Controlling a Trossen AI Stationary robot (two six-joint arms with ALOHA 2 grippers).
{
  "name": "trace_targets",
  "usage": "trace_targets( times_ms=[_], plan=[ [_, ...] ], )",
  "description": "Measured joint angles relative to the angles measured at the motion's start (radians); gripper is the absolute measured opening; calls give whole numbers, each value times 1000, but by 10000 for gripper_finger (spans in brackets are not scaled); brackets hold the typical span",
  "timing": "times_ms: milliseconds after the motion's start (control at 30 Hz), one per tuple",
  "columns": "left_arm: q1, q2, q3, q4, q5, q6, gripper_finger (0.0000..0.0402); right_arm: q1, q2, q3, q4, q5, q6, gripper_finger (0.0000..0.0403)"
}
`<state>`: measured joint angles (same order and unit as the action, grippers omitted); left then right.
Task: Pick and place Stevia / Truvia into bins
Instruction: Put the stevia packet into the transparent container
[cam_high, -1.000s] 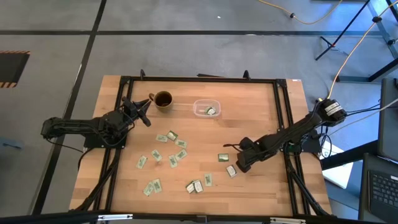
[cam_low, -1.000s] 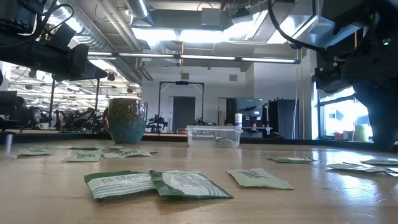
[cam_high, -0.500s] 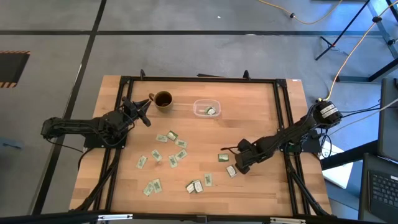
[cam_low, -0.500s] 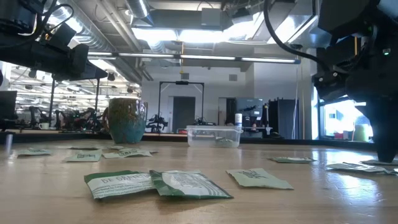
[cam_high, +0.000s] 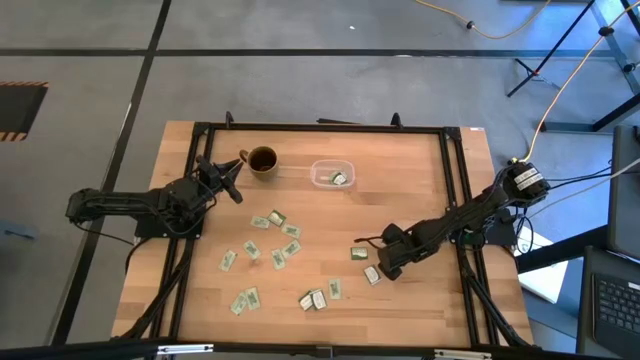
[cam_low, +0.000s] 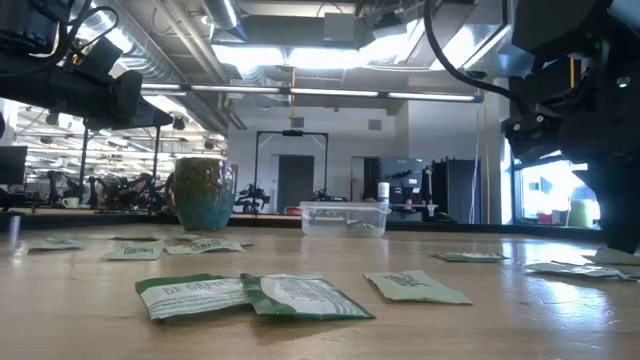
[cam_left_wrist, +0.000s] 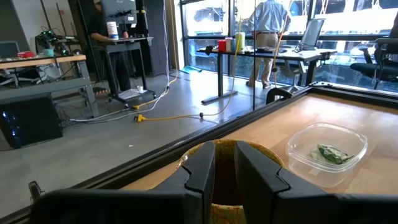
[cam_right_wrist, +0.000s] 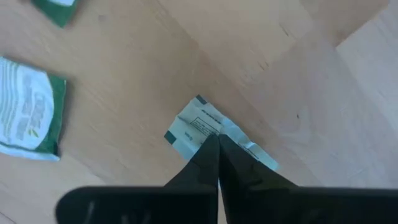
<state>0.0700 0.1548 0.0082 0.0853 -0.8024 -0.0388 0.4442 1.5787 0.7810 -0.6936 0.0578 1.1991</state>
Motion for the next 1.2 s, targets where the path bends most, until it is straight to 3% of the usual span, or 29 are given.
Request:
trace_targets(
  times_ms=[300,567,833,967,1100,1200],
  plan=[
    [0,0,0,0,0,0,58,-33,-40,104,-54,111,-160,1],
    [0,0,0,0,0,-1,58,-242,-50,201,16,305,-577,1],
    [0,0,0,0,3,-1,58,-485,-17,213,339,307,-996,1],
    [0,0,0,0,5,-1,58,-578,34,213,467,294,-1081,0],
    [0,0,0,0,4,-1,58,-651,104,213,578,168,-1126,0],
    [0,0,0,0,4,-1,58,-681,159,212,596,150,-1134,0]
  ],
)
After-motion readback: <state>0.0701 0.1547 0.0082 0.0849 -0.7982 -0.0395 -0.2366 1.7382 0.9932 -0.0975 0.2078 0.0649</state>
